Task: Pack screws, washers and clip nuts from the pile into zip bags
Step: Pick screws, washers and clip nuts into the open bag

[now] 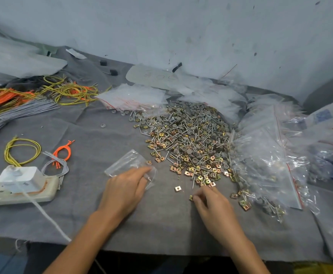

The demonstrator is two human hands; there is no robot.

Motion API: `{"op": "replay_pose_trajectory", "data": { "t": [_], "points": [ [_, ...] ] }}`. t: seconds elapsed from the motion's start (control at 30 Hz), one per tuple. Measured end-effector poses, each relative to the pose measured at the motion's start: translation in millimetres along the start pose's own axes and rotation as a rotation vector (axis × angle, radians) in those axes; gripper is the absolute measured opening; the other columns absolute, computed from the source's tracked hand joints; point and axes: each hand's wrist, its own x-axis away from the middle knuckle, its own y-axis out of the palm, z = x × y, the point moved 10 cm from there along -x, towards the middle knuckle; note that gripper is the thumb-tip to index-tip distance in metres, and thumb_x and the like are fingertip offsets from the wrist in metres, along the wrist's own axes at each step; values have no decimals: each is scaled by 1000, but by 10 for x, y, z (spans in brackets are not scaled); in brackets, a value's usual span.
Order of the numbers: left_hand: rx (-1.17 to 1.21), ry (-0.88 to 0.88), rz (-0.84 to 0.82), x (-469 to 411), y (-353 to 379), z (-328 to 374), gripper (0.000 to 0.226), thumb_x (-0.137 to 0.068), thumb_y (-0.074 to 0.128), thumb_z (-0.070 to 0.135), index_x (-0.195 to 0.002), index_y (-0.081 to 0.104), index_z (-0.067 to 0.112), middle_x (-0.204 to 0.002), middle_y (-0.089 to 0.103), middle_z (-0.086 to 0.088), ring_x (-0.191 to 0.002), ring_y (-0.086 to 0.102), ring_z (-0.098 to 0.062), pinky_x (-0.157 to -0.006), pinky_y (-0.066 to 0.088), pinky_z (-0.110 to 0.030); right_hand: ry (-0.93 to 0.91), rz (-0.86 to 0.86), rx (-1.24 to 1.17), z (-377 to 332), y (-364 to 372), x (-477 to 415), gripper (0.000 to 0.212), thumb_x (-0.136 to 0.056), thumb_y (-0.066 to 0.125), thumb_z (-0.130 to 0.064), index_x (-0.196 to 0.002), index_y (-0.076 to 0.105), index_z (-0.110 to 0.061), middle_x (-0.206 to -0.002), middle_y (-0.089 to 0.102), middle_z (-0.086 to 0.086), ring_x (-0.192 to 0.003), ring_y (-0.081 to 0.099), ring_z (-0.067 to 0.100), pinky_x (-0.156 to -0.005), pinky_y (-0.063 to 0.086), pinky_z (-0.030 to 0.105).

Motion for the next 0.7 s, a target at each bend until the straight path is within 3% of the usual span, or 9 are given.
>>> {"op": "replay_pose_trajectory", "data": {
  "t": [0.13,0.27,0.47,0.6,0.7],
  "points": [
    [-18,43,-5,2,4,37,53,-88,31,38,-121,70,29,-107,76,-1,-91,71,-31,-68,56,-39,-31,-52,-32,-160,98,36,13,-103,50,-32,-90,47,-31,-92,51,-11,-86,53,10,-76,42,35],
    [-9,73,10,19,-45,81,44,-89,38,33,-115,73,24,-99,77,0,-81,72,-27,-59,56,-38,-71,10,-249,-591,174,-73,11,-101,53,-29,-90,53,-29,-92,56,-13,-87,52,4,-78,42,31],
    [36,97,23,66,-98,114,43,-89,41,31,-115,74,20,-101,77,2,-85,73,-24,-60,56,-34,-95,21,-193,-1032,470,-309,10,-98,56,-34,-94,59,-26,-95,62,-6,-92,58,19,-79,44,38],
    [61,121,54,82,-130,116,43,-90,42,29,-117,74,17,-106,77,2,-88,73,-20,-64,55,-32,-129,107,-274,-1039,459,-309,11,-91,68,-35,-85,62,-29,-75,56,-14,-75,55,6,-72,47,36],
    [24,105,96,75,-149,98,41,-88,44,27,-113,75,17,-93,78,0,-77,72,-19,-56,52,-31,-119,179,-343,-853,289,-371,11,-90,71,-34,-83,67,-28,-70,59,-14,-69,56,4,-65,44,27]
  ]
}}
